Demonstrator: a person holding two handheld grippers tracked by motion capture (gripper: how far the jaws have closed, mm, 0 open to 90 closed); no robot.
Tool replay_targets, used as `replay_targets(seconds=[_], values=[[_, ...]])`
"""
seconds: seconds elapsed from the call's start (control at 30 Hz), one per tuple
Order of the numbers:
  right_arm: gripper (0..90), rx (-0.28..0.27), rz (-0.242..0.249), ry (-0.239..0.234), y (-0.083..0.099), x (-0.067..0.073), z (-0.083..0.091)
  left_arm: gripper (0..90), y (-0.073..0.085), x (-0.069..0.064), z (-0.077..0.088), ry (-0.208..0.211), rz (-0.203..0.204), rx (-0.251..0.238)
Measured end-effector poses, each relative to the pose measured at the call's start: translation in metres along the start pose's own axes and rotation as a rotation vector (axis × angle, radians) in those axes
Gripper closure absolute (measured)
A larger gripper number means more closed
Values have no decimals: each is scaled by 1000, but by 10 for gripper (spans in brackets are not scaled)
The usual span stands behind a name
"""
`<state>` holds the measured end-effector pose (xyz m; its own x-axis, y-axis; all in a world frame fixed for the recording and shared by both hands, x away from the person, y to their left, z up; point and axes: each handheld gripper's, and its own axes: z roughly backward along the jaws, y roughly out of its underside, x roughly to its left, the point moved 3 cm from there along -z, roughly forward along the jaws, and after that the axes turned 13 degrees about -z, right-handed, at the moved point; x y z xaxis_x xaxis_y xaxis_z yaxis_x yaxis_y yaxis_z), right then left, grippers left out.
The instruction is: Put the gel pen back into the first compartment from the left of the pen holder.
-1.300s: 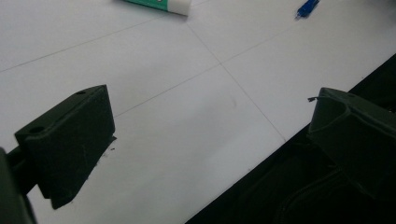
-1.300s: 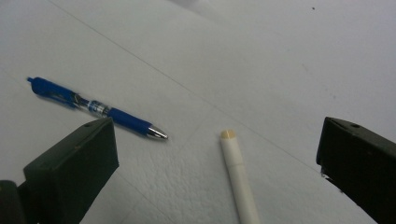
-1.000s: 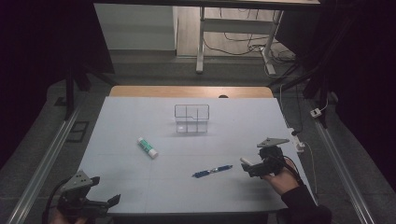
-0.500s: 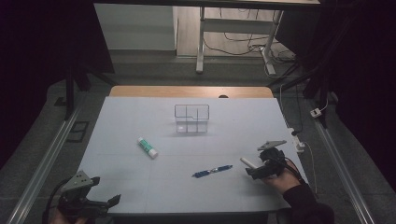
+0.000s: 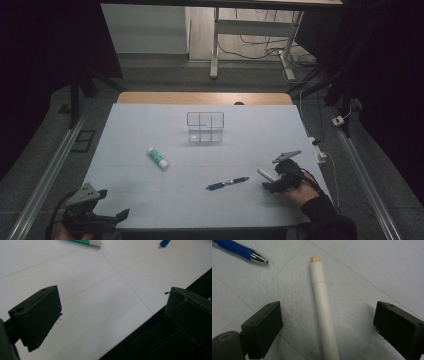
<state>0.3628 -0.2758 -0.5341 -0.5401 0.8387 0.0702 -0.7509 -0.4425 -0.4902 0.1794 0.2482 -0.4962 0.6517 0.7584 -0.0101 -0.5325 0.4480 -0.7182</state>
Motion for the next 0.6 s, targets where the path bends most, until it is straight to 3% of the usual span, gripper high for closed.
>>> replay_targets(seconds=[0.13,0.3,0.6], values=[[72,-25,34,-18,-5,9,0,5,0,0,0,1,0,2],[53,-58,86,-77,-15,25,0,6,0,0,0,0,0,4],[54,-44,126,-149,-28,52,-9,6,0,0,-1,-1,0,5]])
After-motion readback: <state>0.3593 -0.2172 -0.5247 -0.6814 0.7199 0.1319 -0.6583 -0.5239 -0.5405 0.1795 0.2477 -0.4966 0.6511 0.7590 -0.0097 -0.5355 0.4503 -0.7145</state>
